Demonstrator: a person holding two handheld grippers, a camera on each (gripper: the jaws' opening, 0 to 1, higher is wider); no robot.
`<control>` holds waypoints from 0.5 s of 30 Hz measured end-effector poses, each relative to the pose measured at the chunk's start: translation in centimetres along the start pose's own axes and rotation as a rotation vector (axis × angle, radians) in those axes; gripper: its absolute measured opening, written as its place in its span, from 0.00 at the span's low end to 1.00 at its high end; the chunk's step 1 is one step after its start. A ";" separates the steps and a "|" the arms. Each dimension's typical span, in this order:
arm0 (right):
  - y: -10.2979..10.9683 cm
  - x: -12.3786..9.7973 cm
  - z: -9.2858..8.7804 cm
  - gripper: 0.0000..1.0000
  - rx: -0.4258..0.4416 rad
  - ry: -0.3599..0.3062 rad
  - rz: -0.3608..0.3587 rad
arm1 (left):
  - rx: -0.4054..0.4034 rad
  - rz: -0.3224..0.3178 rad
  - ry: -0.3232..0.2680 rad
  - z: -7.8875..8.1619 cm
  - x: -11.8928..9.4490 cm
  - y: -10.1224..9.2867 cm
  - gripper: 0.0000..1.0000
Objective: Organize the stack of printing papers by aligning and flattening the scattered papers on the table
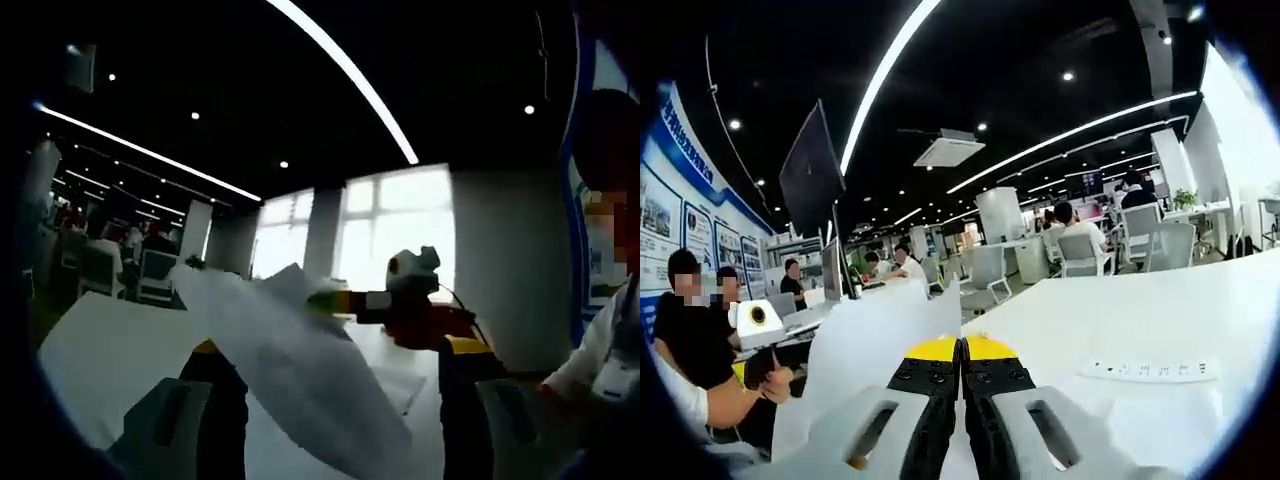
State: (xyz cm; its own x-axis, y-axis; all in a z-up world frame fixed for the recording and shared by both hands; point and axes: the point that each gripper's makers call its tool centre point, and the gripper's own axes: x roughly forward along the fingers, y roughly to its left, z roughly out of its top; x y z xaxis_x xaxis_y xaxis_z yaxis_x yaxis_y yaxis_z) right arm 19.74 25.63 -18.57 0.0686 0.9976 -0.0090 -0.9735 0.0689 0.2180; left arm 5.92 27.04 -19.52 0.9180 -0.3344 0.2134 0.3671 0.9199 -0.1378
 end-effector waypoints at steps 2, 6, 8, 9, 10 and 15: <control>0.0 0.1 -0.3 0.00 -0.018 0.013 -0.013 | -0.013 -0.002 0.004 -0.1 0.0 0.0 0.79; 0.0 0.3 -0.4 0.00 -0.015 0.013 -0.008 | -0.034 -0.006 0.015 -0.6 0.1 -0.1 0.78; 0.1 0.4 -0.1 0.00 -0.033 0.002 -0.010 | -0.087 -0.026 0.005 -0.6 0.1 -0.5 0.78; 0.1 0.4 0.0 0.00 -0.042 -0.004 -0.011 | -0.134 -0.056 -0.011 -0.5 0.0 -0.9 0.78; 0.2 0.4 0.0 0.00 -0.051 -0.005 -0.011 | -0.158 -0.067 -0.021 -0.3 0.0 -1.1 0.78; 0.6 0.6 1.0 0.00 -0.120 -0.069 -0.005 | -0.333 -0.148 -0.088 0.3 -0.2 -1.8 0.74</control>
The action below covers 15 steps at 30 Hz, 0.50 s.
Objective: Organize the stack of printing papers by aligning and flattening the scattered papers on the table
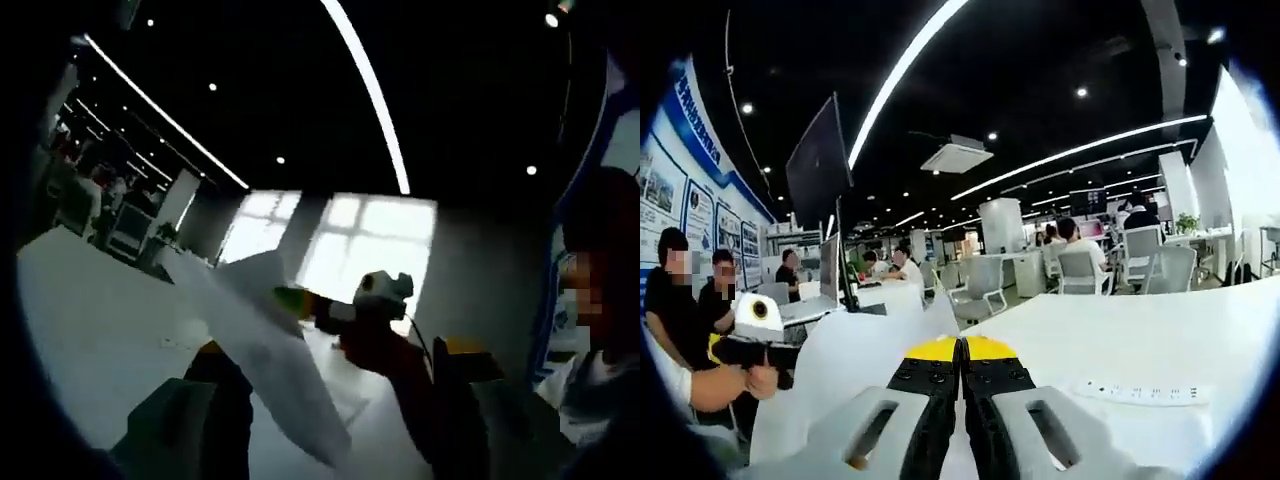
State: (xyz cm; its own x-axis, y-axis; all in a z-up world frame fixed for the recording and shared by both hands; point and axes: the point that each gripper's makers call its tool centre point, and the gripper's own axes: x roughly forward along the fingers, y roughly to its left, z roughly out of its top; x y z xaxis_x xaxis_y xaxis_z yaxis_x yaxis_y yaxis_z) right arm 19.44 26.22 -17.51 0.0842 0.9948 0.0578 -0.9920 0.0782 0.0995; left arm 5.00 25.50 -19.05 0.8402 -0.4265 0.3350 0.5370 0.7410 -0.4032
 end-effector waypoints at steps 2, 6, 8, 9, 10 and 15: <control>0.5 0.0 0.5 0.00 -0.004 -0.024 0.016 | -0.031 -0.001 -0.024 0.0 0.0 0.3 0.74; 1.2 -0.2 1.6 0.00 -0.006 -0.074 0.044 | -0.074 0.036 -0.065 0.3 -0.2 1.7 0.74; 1.5 -0.3 2.1 0.00 0.003 -0.095 0.061 | -0.021 0.086 -0.069 0.3 -0.4 2.7 0.73; 1.8 -0.3 2.4 0.00 0.019 -0.108 0.080 | 0.014 0.102 -0.067 0.3 -0.4 2.9 0.72; 1.9 -0.3 2.4 0.00 0.024 -0.109 0.087 | 0.059 0.120 -0.054 0.1 -0.4 3.2 0.70; 2.3 -0.1 2.4 0.00 0.055 -0.119 0.125 | 0.143 0.118 -0.035 -0.4 -0.2 2.8 0.56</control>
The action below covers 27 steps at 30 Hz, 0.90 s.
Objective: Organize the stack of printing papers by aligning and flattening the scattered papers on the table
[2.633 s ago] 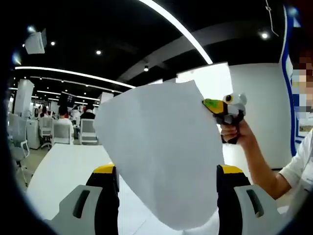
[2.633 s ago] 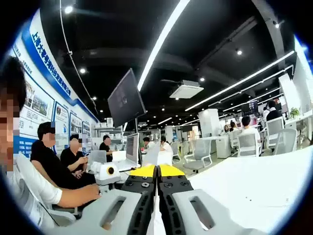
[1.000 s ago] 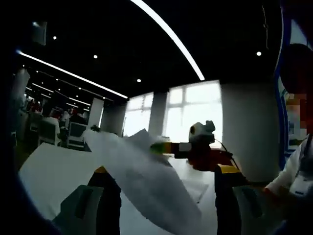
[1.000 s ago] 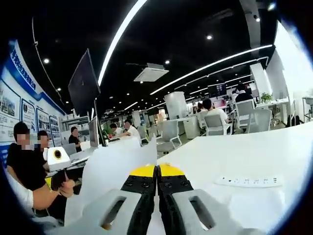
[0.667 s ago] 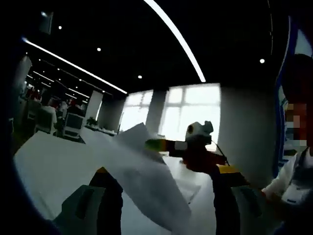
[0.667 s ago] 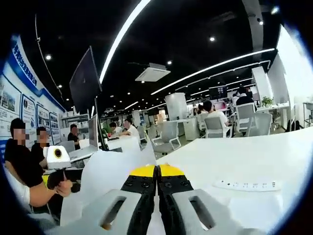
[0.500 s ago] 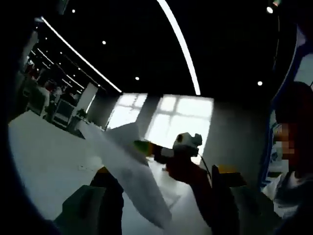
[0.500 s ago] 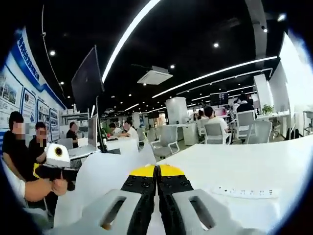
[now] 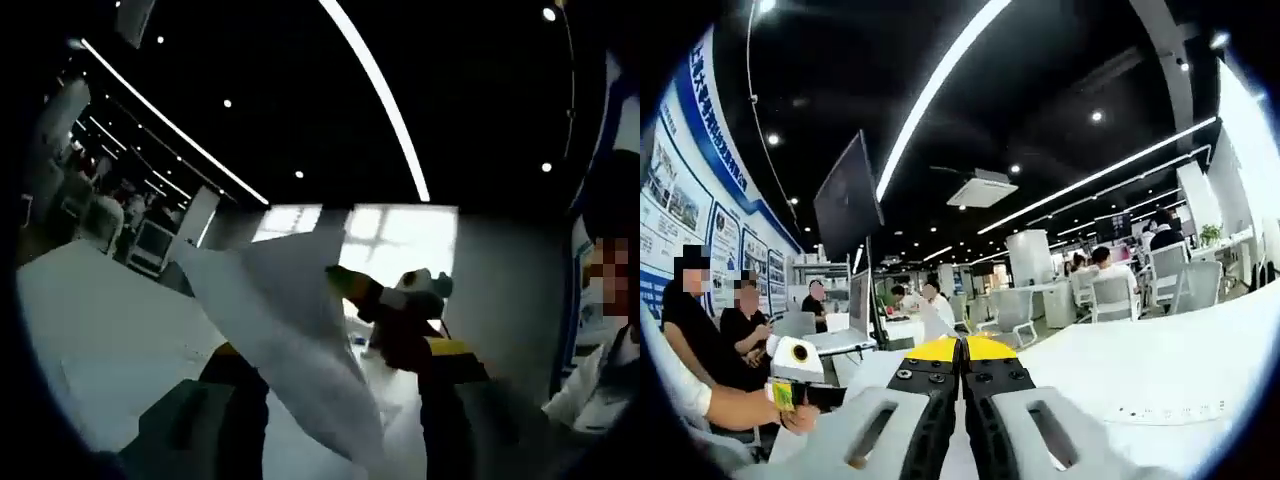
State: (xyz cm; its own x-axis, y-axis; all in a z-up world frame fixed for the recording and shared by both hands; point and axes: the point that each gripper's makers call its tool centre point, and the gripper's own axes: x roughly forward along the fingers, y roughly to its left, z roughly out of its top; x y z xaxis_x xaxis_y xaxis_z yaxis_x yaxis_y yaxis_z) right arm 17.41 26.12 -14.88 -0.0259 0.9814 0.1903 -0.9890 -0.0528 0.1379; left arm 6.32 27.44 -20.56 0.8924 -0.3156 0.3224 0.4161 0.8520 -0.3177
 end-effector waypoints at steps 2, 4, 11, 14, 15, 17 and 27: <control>0.0 0.1 -0.2 0.00 0.002 0.007 0.004 | 0.009 0.003 0.007 -0.1 0.0 0.1 0.51; -0.1 0.1 -0.1 0.00 0.008 0.004 0.002 | 0.022 0.010 0.012 -0.1 -0.1 0.2 0.44; -0.6 -0.6 0.7 0.00 0.031 -0.015 0.016 | 0.030 0.036 0.010 0.2 -0.4 0.9 0.25; -0.8 -0.8 0.8 0.00 0.034 -0.014 0.025 | 0.034 0.039 0.003 0.5 -0.5 1.0 0.18; -0.8 -0.9 0.8 0.00 0.033 -0.016 0.023 | 0.036 0.042 0.003 0.5 -0.5 1.1 0.15; -0.8 -0.9 0.7 0.00 0.037 -0.013 0.031 | 0.031 0.048 0.004 0.6 -0.6 1.2 0.12; 0.3 -1.4 0.0 0.00 0.036 0.006 0.103 | 0.015 0.069 0.031 0.8 -1.4 1.8 0.06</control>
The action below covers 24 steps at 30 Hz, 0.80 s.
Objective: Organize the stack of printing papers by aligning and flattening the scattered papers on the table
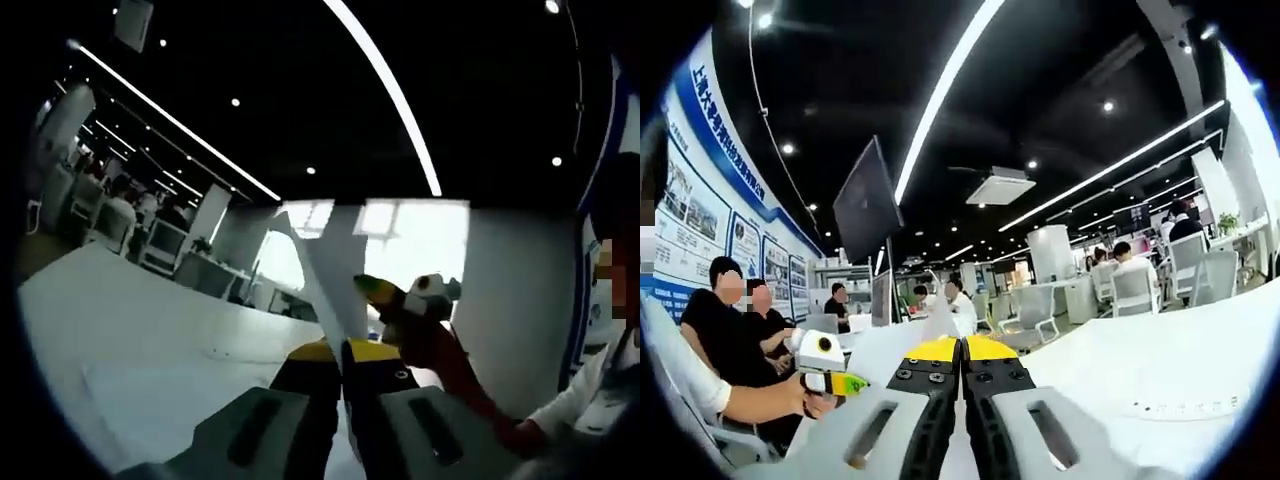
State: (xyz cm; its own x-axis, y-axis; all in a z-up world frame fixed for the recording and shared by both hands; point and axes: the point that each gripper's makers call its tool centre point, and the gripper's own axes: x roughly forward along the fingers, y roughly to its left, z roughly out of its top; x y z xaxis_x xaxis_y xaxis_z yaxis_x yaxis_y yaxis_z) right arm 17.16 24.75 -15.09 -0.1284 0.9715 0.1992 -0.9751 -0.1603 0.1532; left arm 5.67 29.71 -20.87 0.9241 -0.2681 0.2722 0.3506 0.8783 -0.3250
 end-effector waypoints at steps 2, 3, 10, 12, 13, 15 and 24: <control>0.1 0.0 -0.2 0.00 -0.001 0.007 0.009 | 0.014 -0.003 0.006 0.1 -0.1 -0.2 0.05; 0.2 -0.1 -0.3 0.00 -0.004 0.008 0.011 | 0.019 -0.007 0.008 0.3 -0.1 -0.3 0.05; 1.8 -0.4 -1.2 0.08 -0.040 0.009 0.120 | 0.037 -0.064 0.028 1.4 -0.7 -1.7 0.05; 1.9 -0.2 -2.2 0.16 -0.109 0.044 0.125 | 0.068 -0.067 0.049 1.4 -0.8 -2.0 0.05; 1.9 -0.2 -2.8 0.17 -0.132 0.063 0.131 | 0.073 -0.072 0.062 1.2 -0.9 -2.2 0.05; 2.1 0.1 -3.5 0.19 -0.157 0.077 0.150 | 0.075 -0.083 0.068 1.2 -1.0 -2.5 0.05; 2.9 0.1 -5.5 0.32 -0.092 0.037 0.288 | 0.111 -0.174 0.132 1.5 -1.8 -4.7 0.05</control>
State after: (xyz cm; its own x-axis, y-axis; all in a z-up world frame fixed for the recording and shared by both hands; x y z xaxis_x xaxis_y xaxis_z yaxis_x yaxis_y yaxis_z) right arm 13.32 25.31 -19.98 -0.4071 0.8944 0.1855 -0.9096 -0.4154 0.0065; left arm 2.16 26.68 -18.44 0.8656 -0.4624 0.1923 0.4943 0.8505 -0.1800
